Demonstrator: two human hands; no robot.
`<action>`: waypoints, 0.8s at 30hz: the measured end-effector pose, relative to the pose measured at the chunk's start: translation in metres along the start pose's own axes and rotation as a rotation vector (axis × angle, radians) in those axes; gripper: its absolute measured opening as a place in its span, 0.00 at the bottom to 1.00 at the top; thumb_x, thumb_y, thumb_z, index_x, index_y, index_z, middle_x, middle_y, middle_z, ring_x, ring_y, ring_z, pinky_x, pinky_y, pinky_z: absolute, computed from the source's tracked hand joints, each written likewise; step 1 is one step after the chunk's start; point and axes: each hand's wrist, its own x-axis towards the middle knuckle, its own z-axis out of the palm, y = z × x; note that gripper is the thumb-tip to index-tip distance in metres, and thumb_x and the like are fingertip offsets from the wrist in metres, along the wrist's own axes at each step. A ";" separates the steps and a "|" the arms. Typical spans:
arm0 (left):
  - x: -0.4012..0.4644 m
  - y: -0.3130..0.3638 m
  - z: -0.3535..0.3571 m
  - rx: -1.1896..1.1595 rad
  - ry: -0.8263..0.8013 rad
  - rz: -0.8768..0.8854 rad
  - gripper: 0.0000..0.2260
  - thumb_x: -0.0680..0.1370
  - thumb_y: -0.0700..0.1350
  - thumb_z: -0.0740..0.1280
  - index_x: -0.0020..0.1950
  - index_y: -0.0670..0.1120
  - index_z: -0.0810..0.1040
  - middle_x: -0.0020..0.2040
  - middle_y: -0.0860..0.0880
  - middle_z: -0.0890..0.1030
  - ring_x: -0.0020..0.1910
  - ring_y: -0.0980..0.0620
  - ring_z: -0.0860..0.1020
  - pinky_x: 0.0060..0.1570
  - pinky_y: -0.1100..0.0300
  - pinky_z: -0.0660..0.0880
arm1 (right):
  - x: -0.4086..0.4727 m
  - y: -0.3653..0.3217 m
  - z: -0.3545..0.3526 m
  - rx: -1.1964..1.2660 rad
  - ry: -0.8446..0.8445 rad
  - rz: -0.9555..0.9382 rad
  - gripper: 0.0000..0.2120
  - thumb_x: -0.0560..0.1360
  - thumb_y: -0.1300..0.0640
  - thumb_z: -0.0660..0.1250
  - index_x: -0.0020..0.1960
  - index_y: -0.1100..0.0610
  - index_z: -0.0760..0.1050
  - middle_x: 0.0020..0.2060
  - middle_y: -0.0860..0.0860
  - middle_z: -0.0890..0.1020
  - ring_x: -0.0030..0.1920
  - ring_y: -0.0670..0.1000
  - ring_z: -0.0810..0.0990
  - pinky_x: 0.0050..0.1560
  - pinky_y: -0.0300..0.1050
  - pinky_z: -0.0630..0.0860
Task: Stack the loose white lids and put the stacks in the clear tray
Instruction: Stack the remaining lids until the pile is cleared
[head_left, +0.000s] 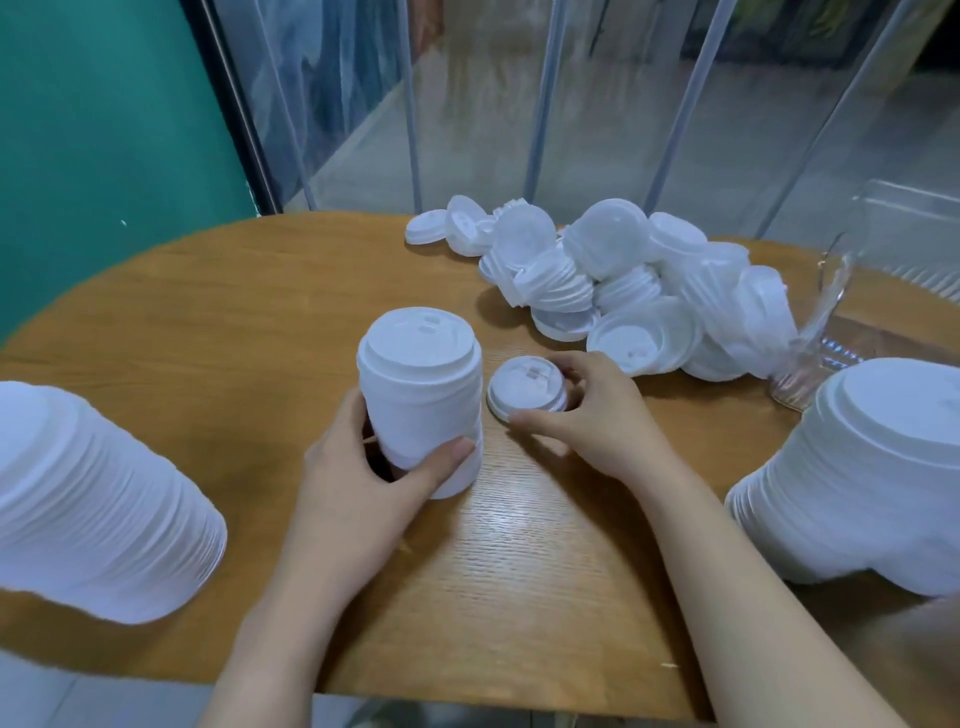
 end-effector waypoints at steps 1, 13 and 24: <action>0.000 0.000 0.001 -0.007 0.002 0.007 0.23 0.67 0.56 0.80 0.59 0.58 0.77 0.53 0.67 0.82 0.53 0.66 0.80 0.44 0.76 0.71 | 0.000 -0.001 0.000 -0.021 -0.005 -0.002 0.39 0.63 0.44 0.84 0.71 0.49 0.75 0.61 0.47 0.76 0.62 0.48 0.77 0.67 0.47 0.73; 0.002 0.007 0.011 -0.201 0.070 0.076 0.52 0.61 0.66 0.79 0.80 0.66 0.55 0.74 0.68 0.67 0.72 0.68 0.68 0.72 0.49 0.71 | -0.018 -0.061 -0.050 0.471 0.290 -0.187 0.23 0.69 0.48 0.82 0.62 0.46 0.79 0.54 0.42 0.85 0.54 0.42 0.84 0.51 0.38 0.79; 0.002 0.005 0.016 -0.257 0.092 0.136 0.39 0.70 0.63 0.73 0.78 0.59 0.66 0.72 0.61 0.75 0.71 0.56 0.74 0.70 0.47 0.73 | -0.038 -0.105 -0.021 0.357 -0.014 -0.332 0.21 0.68 0.45 0.82 0.58 0.47 0.83 0.51 0.40 0.86 0.55 0.43 0.84 0.58 0.48 0.80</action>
